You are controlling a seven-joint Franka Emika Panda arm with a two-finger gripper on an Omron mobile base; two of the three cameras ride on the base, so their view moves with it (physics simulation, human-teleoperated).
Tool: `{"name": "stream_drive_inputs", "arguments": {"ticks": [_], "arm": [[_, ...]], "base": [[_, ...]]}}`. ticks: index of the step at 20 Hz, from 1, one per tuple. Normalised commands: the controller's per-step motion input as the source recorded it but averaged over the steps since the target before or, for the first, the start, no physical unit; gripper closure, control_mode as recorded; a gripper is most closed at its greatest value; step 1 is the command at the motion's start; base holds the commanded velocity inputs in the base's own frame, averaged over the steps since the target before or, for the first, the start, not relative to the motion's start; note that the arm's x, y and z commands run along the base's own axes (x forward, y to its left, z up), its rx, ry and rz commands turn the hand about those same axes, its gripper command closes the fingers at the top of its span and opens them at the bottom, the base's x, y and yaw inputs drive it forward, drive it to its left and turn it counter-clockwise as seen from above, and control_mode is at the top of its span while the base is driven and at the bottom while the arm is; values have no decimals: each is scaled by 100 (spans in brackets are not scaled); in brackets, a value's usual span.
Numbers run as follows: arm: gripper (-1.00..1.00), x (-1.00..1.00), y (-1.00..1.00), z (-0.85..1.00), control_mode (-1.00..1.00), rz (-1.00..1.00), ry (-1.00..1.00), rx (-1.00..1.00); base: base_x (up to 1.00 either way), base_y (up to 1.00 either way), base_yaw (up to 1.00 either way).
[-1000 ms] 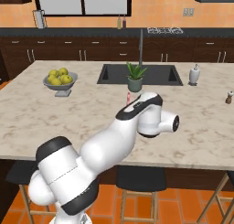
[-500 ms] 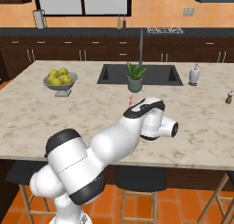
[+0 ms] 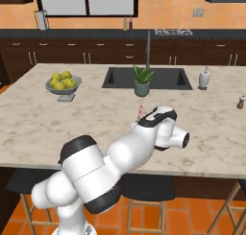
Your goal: Take a straw from the drawer in front and place it inside the glass cup on the dining counter.
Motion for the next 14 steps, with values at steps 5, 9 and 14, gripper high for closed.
{"name": "stream_drive_inputs", "arguments": {"ticks": [5,9,14], "arm": [[100,15,-10,-23,-100,0,0,0],[100,4,-6,-16,-100,0,0,0],[100,0,0,-1,-100,0,0,4]], "base": [[0,0,0],[0,0,0],[0,0,0]]}}
